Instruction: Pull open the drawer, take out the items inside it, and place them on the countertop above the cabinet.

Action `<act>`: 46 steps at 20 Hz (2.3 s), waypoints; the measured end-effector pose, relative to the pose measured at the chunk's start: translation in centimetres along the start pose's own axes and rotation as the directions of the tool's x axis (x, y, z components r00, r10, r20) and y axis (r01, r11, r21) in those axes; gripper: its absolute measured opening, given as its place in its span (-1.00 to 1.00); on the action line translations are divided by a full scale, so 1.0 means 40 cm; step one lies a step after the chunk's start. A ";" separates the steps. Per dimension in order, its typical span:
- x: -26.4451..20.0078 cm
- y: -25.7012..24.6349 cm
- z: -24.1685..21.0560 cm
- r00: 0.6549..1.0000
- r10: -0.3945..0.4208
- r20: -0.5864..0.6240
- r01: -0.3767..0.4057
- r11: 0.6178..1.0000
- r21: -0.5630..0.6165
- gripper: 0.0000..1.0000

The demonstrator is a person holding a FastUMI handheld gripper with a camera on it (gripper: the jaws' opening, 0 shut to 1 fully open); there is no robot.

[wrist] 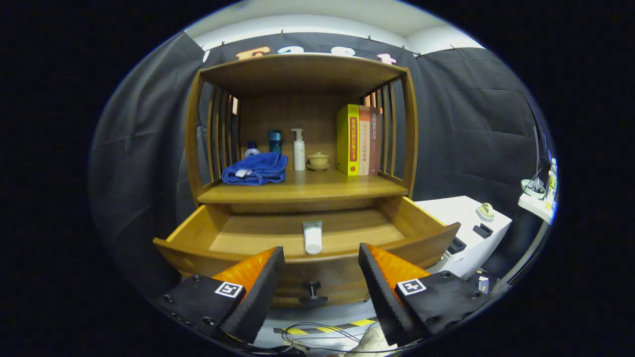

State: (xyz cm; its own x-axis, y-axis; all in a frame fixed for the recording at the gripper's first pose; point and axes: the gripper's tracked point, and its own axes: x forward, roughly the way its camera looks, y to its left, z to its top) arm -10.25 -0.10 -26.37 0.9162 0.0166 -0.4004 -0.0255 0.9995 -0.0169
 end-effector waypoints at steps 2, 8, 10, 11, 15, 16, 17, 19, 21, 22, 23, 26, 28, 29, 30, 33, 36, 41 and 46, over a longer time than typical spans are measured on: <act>0.037 0.019 0.055 0.999 0.033 -0.002 -0.033 0.999 -0.008 0.95; 0.190 0.043 0.140 0.991 0.081 -0.106 -0.089 0.993 -0.077 0.95; 0.242 0.062 0.135 0.982 0.094 -0.167 -0.111 0.989 -0.096 0.95; 0.270 0.069 0.126 0.973 0.097 -0.207 -0.121 0.987 -0.104 0.95; 0.401 0.087 0.053 0.941 0.080 -0.328 -0.125 0.985 -0.120 0.96; 0.419 0.091 0.023 0.929 0.075 -0.363 -0.128 0.984 -0.124 0.96; 0.435 0.093 -0.010 0.912 0.070 -0.403 -0.131 0.983 -0.127 0.98; 0.455 0.095 -0.086 0.877 0.063 -0.477 -0.135 0.984 -0.118 0.98; 0.475 0.086 -0.157 0.835 0.045 -0.549 -0.124 0.987 -0.107 0.98; 0.479 0.080 -0.195 0.809 0.034 -0.587 -0.121 0.987 -0.110 0.98; 0.484 0.068 -0.222 0.787 0.017 -0.616 -0.121 0.984 -0.127 0.99; 0.482 0.065 -0.298 0.721 0.007 -0.693 -0.151 0.977 -0.148 0.99; 0.480 0.065 -0.332 0.678 0.008 -0.735 -0.158 0.978 -0.134 0.99; 0.481 0.060 -0.345 0.664 0.004 -0.748 -0.152 0.980 -0.130 0.99; 0.480 0.054 -0.358 0.650 0.003 -0.760 -0.149 0.981 -0.123 0.98; 0.473 0.046 -0.390 0.613 0.002 -0.790 -0.146 0.983 -0.111 0.96; 0.469 0.029 -0.407 0.589 -0.003 -0.808 -0.129 0.987 -0.098 0.92; 0.469 0.022 -0.429 0.556 -0.007 -0.831 -0.112 0.990 -0.083 0.27; 0.451 0.017 -0.418 0.562 0.001 -0.827 -0.130 0.988 -0.088 -0.07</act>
State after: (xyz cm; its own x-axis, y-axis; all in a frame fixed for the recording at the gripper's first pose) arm -0.44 0.47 -48.93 0.1836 -0.0114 -0.9829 -0.1798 0.9827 -0.0449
